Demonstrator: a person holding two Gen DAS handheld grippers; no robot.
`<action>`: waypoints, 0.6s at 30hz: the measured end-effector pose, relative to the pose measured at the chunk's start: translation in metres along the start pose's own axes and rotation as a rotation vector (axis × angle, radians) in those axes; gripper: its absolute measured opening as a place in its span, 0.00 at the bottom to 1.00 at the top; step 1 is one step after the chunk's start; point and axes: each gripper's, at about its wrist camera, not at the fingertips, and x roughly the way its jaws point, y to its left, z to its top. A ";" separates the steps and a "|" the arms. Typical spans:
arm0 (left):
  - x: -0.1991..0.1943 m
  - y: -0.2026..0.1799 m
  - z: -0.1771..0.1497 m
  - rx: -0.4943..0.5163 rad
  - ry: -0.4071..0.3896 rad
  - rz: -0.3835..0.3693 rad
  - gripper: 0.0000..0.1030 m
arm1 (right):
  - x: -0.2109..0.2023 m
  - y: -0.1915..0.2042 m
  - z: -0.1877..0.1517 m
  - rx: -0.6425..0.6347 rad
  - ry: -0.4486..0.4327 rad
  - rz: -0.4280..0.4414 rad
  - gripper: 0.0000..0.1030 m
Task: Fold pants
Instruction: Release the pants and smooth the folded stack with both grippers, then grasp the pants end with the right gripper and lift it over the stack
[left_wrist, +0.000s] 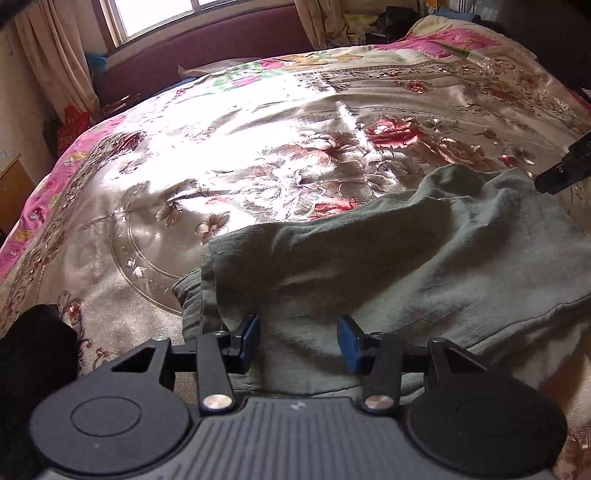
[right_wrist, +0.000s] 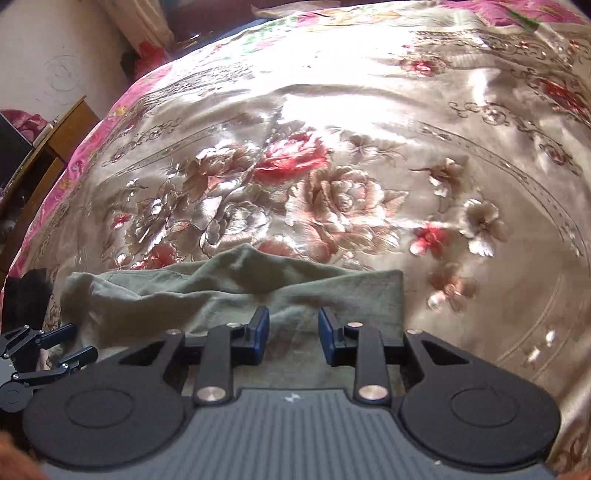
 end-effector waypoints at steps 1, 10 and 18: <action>-0.003 -0.002 0.001 -0.003 -0.006 0.000 0.59 | -0.004 -0.009 -0.007 0.022 0.018 -0.017 0.37; -0.007 -0.042 0.010 0.067 -0.033 -0.052 0.59 | 0.011 -0.047 -0.045 0.157 0.085 0.084 0.45; 0.005 -0.051 0.010 0.074 -0.008 -0.069 0.59 | 0.010 -0.045 -0.040 0.163 0.092 0.260 0.39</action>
